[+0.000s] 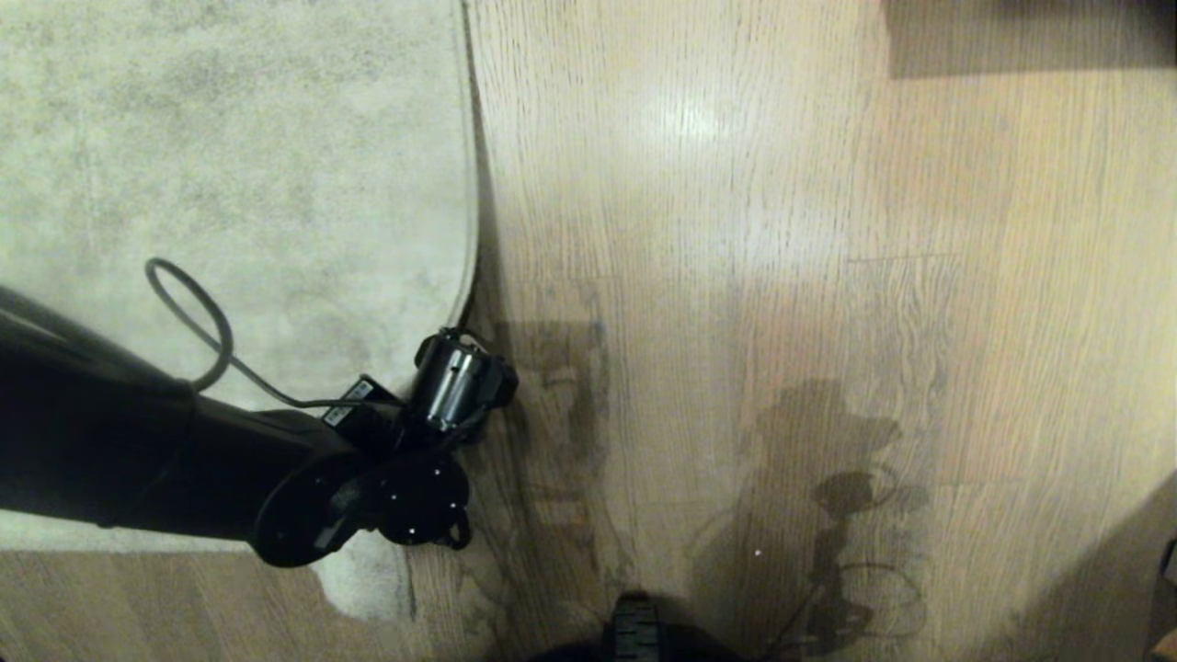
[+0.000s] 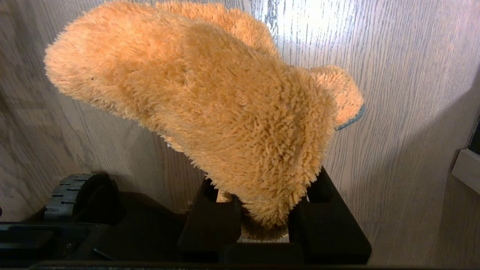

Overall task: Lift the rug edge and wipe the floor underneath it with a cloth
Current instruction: Lift up the carpet

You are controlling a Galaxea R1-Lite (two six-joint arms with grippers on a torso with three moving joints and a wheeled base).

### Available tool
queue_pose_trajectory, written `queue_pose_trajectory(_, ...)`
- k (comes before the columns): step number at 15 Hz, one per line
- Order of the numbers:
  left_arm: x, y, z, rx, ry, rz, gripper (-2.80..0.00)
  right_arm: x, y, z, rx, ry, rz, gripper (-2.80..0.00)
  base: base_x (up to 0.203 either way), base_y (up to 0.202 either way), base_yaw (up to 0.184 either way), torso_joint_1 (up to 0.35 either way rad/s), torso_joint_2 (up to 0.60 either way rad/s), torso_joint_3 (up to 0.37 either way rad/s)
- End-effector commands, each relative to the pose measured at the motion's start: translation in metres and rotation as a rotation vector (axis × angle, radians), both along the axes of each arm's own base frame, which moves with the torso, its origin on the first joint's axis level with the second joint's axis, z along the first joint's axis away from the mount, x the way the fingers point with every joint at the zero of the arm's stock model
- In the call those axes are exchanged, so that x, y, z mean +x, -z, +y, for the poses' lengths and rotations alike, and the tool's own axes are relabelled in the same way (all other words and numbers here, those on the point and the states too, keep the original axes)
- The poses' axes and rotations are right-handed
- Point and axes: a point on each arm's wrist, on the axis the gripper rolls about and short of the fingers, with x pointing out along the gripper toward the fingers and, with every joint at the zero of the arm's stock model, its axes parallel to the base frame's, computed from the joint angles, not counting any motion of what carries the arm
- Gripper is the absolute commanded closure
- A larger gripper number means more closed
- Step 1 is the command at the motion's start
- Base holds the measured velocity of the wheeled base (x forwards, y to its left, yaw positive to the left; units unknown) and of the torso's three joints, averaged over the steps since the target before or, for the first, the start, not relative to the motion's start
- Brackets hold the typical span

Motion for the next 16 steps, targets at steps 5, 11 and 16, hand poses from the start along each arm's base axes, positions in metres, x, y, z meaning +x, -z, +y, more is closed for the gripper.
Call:
queue_pose_trajectory(5,-0.006,-0.022,0.008,-0.036,-0.013,-0.059,0.00,0.000,0.000,0.000,0.000,0.000,0.001,0.00,0.000,0.000,0.000,0.000,0.00,0.000)
queue_pose_trajectory(11,-0.014,-0.046,0.029,-0.023,-0.009,-0.040,0.00,0.000,0.000,0.000,0.000,0.000,0.001,0.00,0.000,0.000,0.000,0.000,0.00,0.000)
queue_pose_trajectory(16,-0.020,-0.059,0.035,-0.060,0.053,-0.042,0.00,0.000,0.000,0.000,0.000,0.000,0.001,0.00,0.000,0.000,0.000,0.000,0.00,0.000)
